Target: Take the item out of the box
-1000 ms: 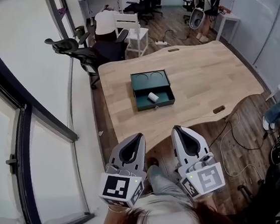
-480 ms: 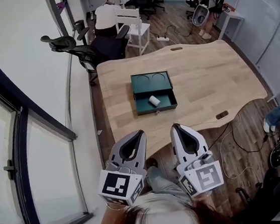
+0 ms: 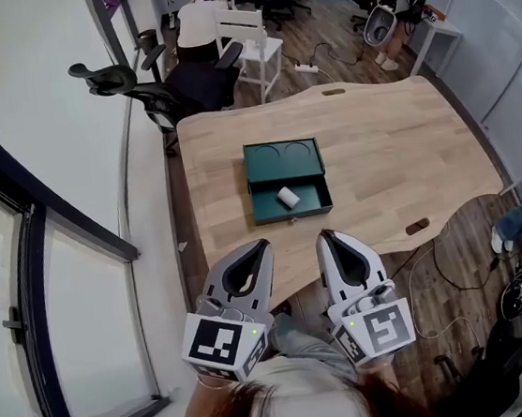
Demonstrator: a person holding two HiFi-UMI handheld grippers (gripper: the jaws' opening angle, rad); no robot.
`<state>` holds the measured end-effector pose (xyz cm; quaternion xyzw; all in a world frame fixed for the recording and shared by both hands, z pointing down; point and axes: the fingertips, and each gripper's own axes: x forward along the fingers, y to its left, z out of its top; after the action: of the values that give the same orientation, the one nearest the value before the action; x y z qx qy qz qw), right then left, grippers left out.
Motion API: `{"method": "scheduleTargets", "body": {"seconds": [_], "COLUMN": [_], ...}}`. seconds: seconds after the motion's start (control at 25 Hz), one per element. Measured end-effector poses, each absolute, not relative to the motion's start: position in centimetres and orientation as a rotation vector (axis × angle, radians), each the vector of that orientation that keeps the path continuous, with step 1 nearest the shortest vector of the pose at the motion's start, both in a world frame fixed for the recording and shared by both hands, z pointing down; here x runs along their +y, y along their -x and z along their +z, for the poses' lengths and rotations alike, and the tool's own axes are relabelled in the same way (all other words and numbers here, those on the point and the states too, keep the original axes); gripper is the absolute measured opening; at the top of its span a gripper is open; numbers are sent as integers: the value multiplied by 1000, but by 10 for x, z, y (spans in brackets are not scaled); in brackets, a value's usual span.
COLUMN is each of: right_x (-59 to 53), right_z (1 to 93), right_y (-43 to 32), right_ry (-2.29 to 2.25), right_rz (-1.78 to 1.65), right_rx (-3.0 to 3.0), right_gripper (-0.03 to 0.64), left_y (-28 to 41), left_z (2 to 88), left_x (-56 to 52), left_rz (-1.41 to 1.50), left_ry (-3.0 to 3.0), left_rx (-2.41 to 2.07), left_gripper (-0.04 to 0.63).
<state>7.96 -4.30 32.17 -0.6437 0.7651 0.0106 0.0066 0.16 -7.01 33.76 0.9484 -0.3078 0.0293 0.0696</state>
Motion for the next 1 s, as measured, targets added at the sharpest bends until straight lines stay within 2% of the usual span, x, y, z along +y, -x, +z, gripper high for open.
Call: {"method": "scheduleTargets", "body": {"seconds": [1.0], "right_x": [-144], "right_z": [356], "right_y": [-115], "right_ry": [1957], "right_rz": [-64], "right_rx": [2547], "right_gripper": [26], "left_y": [-38], "left_z": [356], "left_x": [-151], "left_rz": [138], "left_ry": [-2792], "left_rx": [-931], "left_gripper": [6]}}
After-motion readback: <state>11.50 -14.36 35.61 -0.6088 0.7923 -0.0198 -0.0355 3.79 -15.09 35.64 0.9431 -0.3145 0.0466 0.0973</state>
